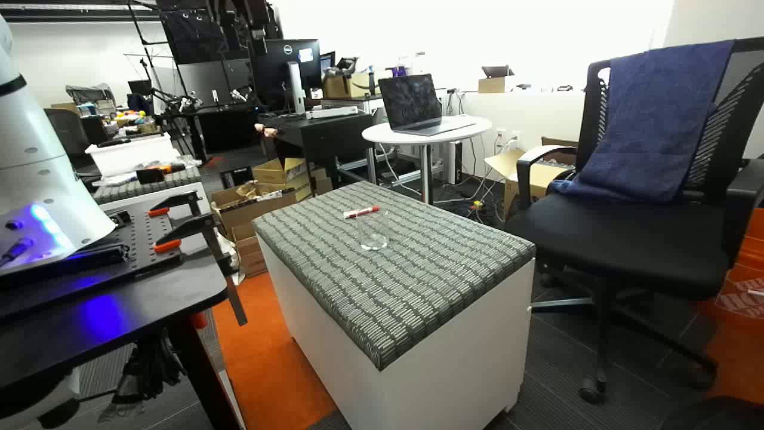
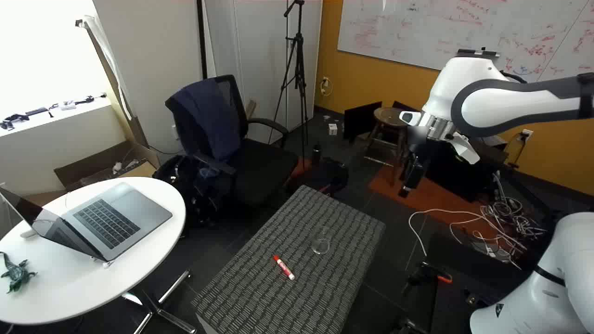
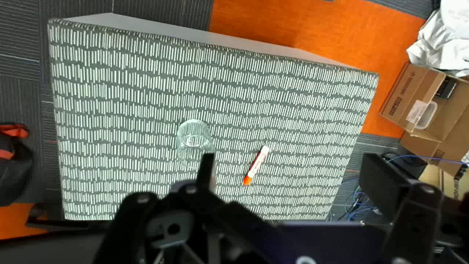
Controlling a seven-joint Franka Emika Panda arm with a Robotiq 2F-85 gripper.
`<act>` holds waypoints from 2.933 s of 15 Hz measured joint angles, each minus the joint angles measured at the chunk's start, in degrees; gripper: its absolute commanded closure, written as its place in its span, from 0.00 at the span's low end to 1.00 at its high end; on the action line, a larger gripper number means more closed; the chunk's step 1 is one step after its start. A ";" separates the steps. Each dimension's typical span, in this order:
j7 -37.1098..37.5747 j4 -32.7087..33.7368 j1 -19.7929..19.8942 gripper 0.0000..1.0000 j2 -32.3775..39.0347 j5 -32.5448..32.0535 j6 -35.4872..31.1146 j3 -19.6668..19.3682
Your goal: Take the marker from the table and put it in the glass cup
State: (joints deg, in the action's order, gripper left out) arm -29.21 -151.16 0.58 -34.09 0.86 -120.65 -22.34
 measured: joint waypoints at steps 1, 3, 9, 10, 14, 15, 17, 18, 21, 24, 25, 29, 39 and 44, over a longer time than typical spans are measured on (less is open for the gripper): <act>0.00 0.00 0.00 0.00 0.00 0.00 0.00 0.00; 0.00 0.00 0.00 0.00 0.00 0.00 0.00 0.00; 0.00 0.00 0.24 0.00 0.00 0.38 -0.06 0.71; 0.00 0.01 0.24 0.00 0.00 0.68 -0.35 1.09; 0.02 -0.08 -0.20 0.00 0.15 2.82 -4.43 3.62; 0.15 -0.14 -0.50 0.00 0.31 3.24 -5.93 4.45; 0.43 -0.27 -1.10 0.00 1.01 3.99 -9.40 6.03; 0.66 -0.28 -1.42 0.00 1.62 4.54 -11.37 6.77; 2.61 -0.29 -2.82 0.00 4.09 6.17 -17.81 8.63; 5.22 -0.27 -4.44 0.00 7.28 7.44 -24.54 10.66; 6.52 -0.27 -4.92 0.00 8.50 7.53 -26.87 11.37; 10.40 0.13 -7.66 0.00 14.48 10.17 -36.39 13.51; 10.93 5.46 -16.51 0.00 32.41 22.89 -53.69 14.76; 10.92 10.20 -17.73 0.00 41.54 28.25 -58.54 16.93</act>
State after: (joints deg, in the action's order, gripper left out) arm -18.28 -140.95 -17.15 7.45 29.12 -179.19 -5.41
